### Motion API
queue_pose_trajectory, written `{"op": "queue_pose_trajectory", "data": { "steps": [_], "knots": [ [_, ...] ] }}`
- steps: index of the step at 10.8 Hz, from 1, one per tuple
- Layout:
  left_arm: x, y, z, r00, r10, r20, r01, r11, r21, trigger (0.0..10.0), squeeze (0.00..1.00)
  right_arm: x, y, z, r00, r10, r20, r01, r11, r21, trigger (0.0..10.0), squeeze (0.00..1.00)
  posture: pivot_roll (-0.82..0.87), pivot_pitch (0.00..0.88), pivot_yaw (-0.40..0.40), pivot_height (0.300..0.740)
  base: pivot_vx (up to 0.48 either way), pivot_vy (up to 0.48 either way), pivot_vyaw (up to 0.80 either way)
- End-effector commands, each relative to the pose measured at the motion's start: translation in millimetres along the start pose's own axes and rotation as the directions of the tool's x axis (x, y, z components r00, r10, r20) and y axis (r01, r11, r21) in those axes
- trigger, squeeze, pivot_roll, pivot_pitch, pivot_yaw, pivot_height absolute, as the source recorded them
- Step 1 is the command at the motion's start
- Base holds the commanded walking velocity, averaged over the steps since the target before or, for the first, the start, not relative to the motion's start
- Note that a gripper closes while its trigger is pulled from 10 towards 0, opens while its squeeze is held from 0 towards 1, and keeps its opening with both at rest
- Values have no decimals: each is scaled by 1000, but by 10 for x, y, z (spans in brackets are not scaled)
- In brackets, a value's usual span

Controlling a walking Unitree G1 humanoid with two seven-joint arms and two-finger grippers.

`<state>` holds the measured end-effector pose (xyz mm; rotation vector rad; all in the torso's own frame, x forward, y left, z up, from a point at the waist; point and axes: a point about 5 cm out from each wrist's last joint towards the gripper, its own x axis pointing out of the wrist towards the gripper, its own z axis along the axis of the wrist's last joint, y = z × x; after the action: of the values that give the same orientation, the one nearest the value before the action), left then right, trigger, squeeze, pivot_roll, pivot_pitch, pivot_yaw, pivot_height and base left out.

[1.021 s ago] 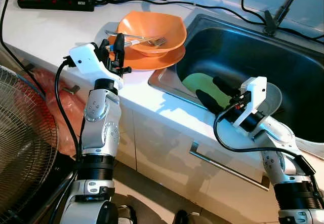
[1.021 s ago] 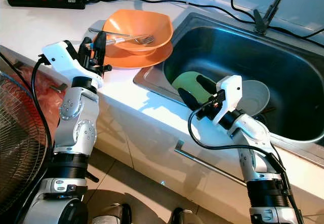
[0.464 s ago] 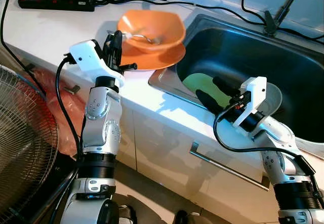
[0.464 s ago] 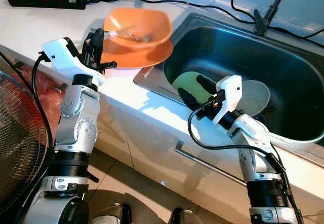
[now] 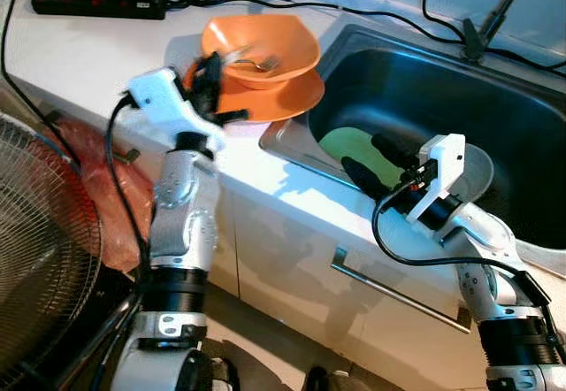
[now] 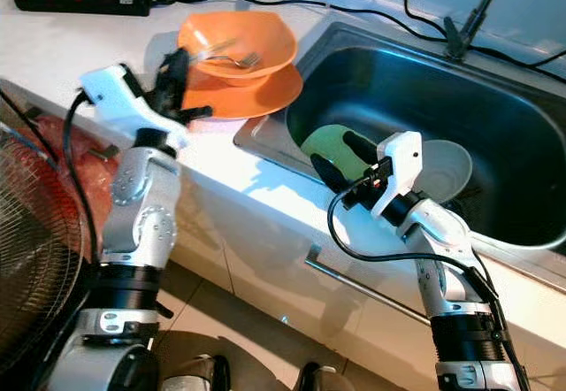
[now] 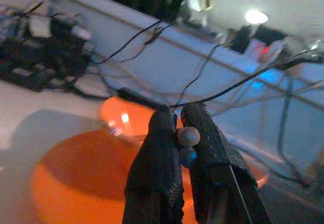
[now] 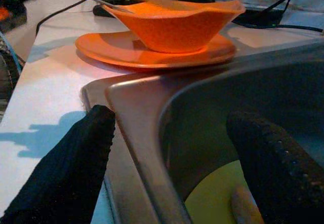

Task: Kitchen organization

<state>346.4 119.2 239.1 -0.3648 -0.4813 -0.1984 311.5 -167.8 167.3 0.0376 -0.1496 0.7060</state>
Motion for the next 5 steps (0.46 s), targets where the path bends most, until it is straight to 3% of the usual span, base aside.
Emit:
{"op": "queue_pose_trajectory", "data": {
  "steps": [1,3,5],
  "knots": [
    [30,-137,74,998,-63,26,63,998,-1,10000,0,-4,-5,1,1000,5,-3,-5,1000,-11,10000,0,68,152,-81,740,0,0,0],
    [100,-348,267,983,-166,81,165,986,14,10000,0,4,-5,-1,1000,4,-1,-4,1000,-11,10000,0,71,145,-79,740,0,0,0],
    [107,-529,290,963,-262,69,262,965,10,10000,0,11,-17,-3,1000,-6,0,6,1000,-13,10000,0,72,142,-77,740,0,0,0]
  ]
}}
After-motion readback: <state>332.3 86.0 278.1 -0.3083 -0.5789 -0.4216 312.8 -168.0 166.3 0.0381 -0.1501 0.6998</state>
